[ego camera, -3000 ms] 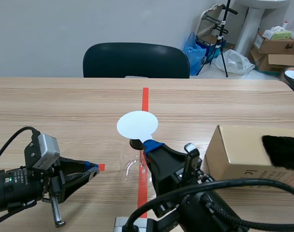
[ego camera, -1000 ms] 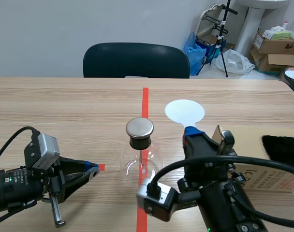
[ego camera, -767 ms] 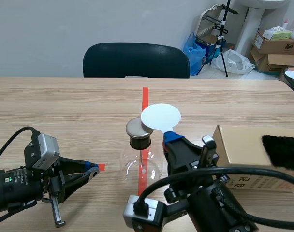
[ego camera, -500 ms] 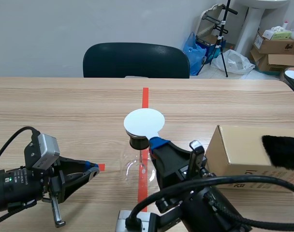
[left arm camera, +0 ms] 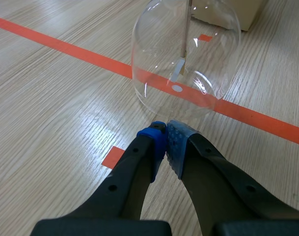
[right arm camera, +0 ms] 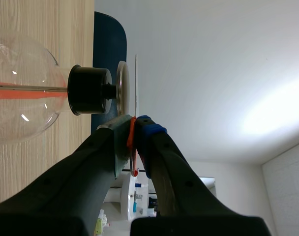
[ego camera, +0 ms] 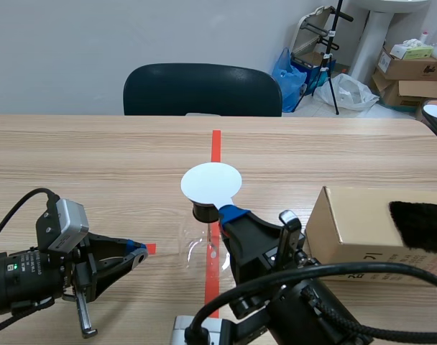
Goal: Do the electroscope experiment
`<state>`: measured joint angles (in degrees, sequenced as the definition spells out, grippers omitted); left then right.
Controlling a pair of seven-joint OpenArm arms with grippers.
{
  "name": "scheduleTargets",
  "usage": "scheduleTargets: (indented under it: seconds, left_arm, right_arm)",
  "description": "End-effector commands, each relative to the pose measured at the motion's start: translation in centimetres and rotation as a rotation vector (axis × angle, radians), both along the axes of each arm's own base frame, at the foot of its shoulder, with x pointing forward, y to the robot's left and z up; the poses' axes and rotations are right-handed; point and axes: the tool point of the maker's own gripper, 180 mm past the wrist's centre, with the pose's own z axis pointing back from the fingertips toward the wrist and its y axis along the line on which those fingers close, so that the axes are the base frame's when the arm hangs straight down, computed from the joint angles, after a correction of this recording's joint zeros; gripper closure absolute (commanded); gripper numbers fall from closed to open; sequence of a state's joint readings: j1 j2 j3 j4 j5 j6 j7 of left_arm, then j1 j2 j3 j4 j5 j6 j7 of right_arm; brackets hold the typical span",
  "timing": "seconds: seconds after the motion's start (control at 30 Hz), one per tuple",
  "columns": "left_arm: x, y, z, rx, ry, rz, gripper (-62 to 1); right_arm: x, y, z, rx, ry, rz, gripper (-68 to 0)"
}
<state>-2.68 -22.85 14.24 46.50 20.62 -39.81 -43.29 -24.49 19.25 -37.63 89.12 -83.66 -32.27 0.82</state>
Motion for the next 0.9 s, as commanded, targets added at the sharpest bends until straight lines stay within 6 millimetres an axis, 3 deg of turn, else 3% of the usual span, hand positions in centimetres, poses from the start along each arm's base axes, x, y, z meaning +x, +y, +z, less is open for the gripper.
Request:
scheduleTargets:
  seconds: [0.0,0.87]
  left_arm:
    - [0.23,-0.41,0.86,-0.029,-0.022,-0.002,-3.0]
    - [0.23,-0.41,0.86,-0.029,-0.022,-0.002,-3.0]
  right_arm:
    - [0.34,-0.09,0.94,0.011,-0.032,-0.001,-1.0]
    - [0.82,-0.79,0.98,0.013,-0.033,-0.048,-1.0]
